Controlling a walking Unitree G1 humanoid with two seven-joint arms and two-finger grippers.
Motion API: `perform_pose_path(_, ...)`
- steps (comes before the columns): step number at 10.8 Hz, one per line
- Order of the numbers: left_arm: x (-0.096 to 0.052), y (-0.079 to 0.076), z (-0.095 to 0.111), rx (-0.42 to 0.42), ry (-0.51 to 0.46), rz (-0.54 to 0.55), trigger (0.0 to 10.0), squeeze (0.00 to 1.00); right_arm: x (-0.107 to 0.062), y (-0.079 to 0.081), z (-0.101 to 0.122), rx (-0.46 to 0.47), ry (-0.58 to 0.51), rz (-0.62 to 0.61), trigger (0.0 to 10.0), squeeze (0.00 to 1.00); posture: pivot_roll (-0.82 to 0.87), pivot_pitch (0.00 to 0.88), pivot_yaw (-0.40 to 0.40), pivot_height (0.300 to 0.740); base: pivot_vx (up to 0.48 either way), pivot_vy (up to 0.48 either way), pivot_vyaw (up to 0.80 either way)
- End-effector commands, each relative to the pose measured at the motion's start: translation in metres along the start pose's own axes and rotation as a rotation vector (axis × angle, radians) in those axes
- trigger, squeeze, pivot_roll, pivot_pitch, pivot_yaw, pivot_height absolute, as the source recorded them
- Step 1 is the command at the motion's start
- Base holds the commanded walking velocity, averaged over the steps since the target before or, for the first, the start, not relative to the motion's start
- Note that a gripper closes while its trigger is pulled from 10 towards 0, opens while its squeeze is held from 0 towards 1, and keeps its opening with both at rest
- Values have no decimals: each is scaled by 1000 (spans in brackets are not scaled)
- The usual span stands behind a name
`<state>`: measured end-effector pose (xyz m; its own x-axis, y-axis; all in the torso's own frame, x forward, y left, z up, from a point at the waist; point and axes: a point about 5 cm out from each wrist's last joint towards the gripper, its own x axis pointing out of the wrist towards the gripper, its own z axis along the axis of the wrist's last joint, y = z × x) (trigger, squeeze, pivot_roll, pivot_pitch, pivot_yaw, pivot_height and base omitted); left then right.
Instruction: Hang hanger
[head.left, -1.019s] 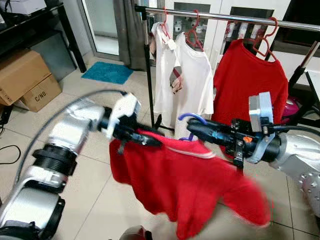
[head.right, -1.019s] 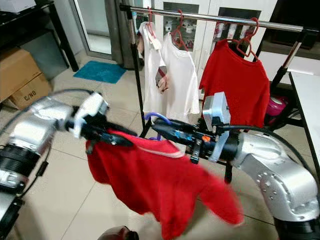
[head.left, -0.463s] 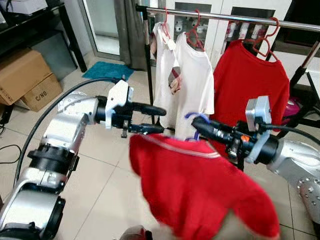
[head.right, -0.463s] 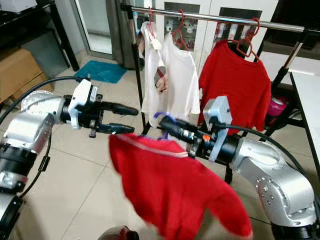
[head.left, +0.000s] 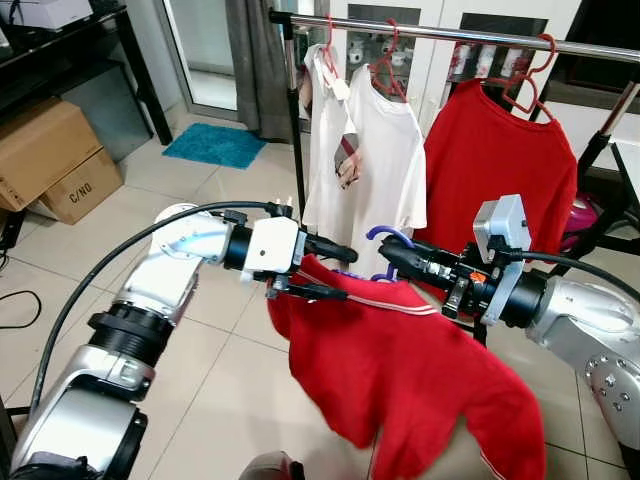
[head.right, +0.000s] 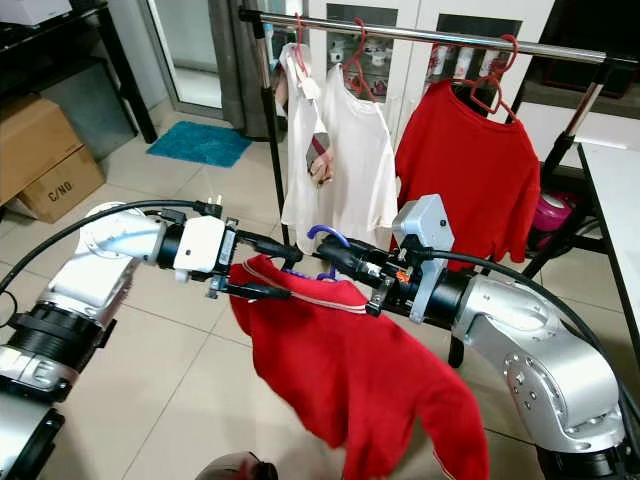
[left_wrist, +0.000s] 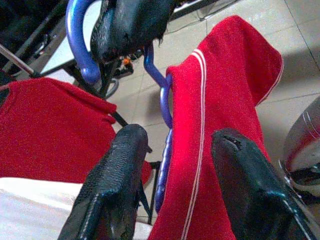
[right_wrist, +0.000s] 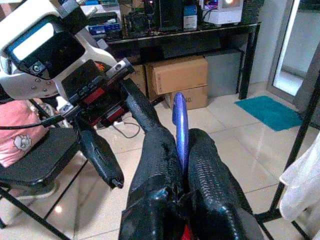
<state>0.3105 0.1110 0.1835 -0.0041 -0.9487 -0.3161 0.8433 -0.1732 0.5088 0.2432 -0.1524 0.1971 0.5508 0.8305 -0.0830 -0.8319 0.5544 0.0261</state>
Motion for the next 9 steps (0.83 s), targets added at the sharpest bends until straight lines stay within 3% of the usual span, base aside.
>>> perform_pose_path(1,3,-1,-2,8,11,-6,10000,0,3,0,11,-61,-32,9,0,0,86,0,73,740,0,0,0)
perform_pose_path(3,13,-8,-14,15,64,-43,10000,0,6,-1,15,-67,-57,3,0,0,88,0,72,740,0,0,0)
perform_pose_path(5,20,-10,-19,4,58,-23,4941,0,7,-3,17,-71,-64,-4,0,0,84,0,74,740,0,0,0)
perform_pose_path(6,23,-8,-23,11,76,10,3725,0,8,-2,17,-72,-66,0,0,0,86,1,74,740,0,0,0)
perform_pose_path(7,25,-6,-23,17,77,21,3255,0,8,-2,18,-73,-67,3,0,0,87,1,75,740,0,0,0)
perform_pose_path(8,27,1,-23,53,93,74,510,0,9,-2,18,-74,-68,4,0,0,87,1,75,740,0,0,0)
perform_pose_path(9,27,6,-23,78,103,116,0,0,9,-2,18,-74,-70,3,0,0,86,1,80,740,0,0,0)
